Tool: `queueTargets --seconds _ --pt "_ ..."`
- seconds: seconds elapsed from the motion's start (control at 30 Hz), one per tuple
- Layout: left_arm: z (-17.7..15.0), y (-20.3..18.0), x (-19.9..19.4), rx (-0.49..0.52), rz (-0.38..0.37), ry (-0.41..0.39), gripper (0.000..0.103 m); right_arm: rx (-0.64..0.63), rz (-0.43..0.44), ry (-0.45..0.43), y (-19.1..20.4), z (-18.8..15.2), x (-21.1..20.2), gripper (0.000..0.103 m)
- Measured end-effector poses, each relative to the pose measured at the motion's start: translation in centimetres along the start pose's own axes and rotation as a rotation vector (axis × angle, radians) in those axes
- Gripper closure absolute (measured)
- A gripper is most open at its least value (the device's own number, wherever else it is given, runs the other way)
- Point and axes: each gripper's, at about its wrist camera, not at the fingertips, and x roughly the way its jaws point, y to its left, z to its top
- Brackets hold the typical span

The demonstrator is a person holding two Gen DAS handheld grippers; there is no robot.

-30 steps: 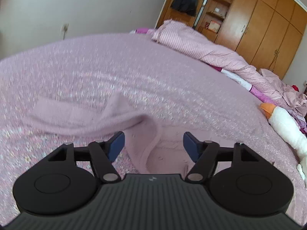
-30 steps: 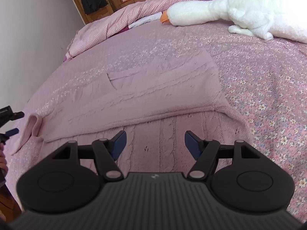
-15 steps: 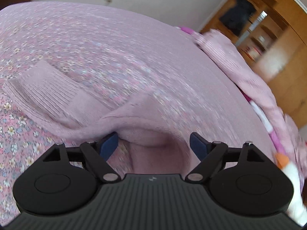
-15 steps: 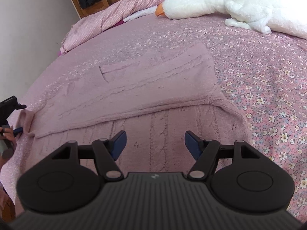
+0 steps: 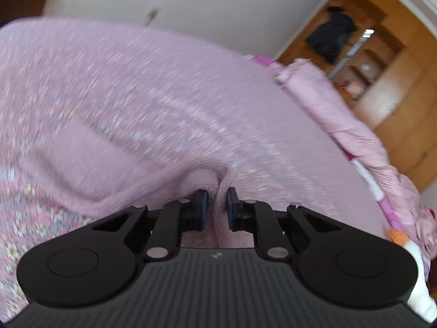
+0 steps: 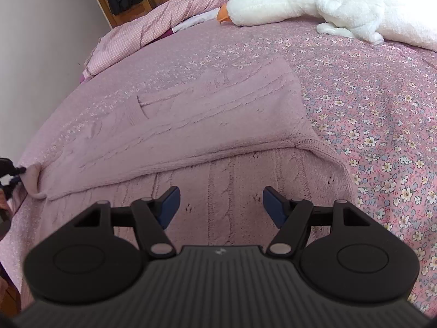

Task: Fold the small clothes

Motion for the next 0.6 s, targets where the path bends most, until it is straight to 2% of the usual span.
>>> queueTargets --seconds 0.2,0.37,0.6 --pt "0.1 -2.6 -3.9 0.074 -0.142 -0.049 0.089 -0.006 0.014 -0.015 0.4 -0.1 -0.4 0.034" --pt "-0.7 -5.6 -6.7 0.114 -0.259 -0.032 0.089 -0.008 0.021 -0.034 0.2 0.0 -1.0 0.034" --pt "-3.9 -11.4 -10.4 0.222 -0.413 -0.012 0.089 -0.005 0.020 -0.059 -0.3 0.1 -1.6 0.034"
